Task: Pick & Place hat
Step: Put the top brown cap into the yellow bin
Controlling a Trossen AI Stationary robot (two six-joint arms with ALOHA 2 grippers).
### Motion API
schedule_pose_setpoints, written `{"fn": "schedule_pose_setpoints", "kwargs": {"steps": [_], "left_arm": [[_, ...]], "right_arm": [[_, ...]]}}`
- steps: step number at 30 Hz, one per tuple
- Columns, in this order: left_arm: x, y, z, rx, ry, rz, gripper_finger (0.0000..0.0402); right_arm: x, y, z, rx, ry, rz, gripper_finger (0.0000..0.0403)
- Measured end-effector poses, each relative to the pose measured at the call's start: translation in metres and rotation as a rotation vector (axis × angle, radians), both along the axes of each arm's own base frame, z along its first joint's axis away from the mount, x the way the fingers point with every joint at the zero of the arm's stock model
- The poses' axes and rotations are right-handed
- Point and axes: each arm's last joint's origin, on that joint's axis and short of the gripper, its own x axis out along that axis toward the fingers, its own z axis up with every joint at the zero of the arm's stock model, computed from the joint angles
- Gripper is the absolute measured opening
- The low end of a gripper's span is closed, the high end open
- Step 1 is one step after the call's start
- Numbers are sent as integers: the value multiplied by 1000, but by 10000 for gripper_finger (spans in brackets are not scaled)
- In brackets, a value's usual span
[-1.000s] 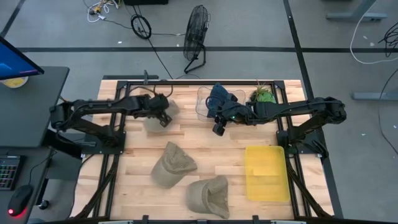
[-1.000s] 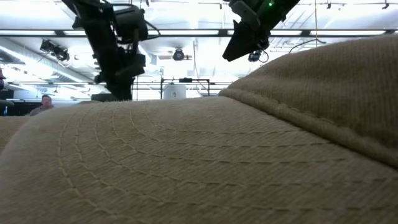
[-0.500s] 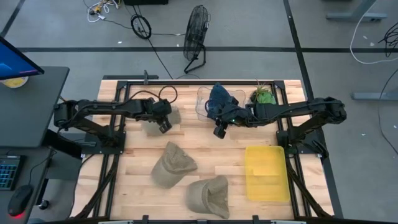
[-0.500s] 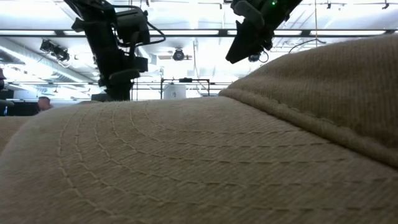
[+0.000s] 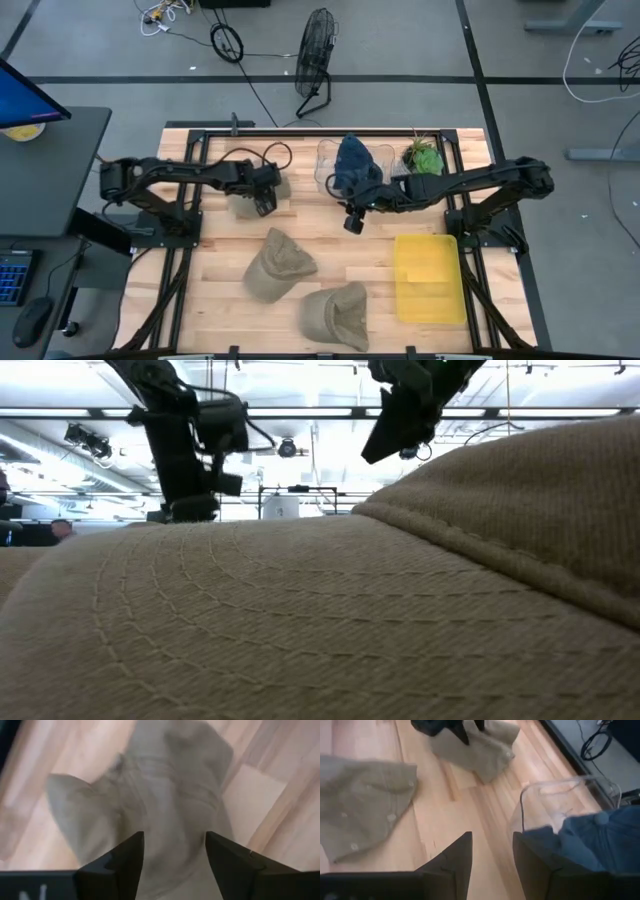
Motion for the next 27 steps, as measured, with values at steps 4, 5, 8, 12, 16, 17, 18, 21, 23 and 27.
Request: {"fn": "schedule_pose_setpoints", "kwargs": {"steps": [4, 5, 8, 12, 16, 17, 18, 21, 23, 27], "left_arm": [[7, -1, -13, -2, 37, -11, 173], [9, -3, -14, 3, 32, -24, 148], [14, -12, -11, 5, 16, -58, 50], [24, -27, 6, 14, -69, -91, 15], [35, -47, 21, 40, -134, -212, 9], [37, -52, 23, 48, -137, -249, 7], [39, -57, 25, 54, -137, -287, 6], [43, -71, 29, 75, -145, -385, 7], [45, -78, 32, 85, -166, -426, 9], [53, -88, 37, 107, -255, -475, 7]], "right_arm": [[5, 1, -7, -8, 18, 13, 146], [8, 1, -8, -15, 11, 21, 146], [15, 1, -12, -54, 1, 61, 146], [32, 3, -17, -153, -50, 173, 150], [49, 6, -28, -203, -95, 293, 169], [53, 7, -31, -213, -107, 314, 177], [57, 7, -34, -227, -122, 324, 185], [67, 8, -42, -267, -153, 355, 214], [72, 9, -46, -296, -168, 373, 232], [82, 8, -61, -266, -189, 408, 256]]}}
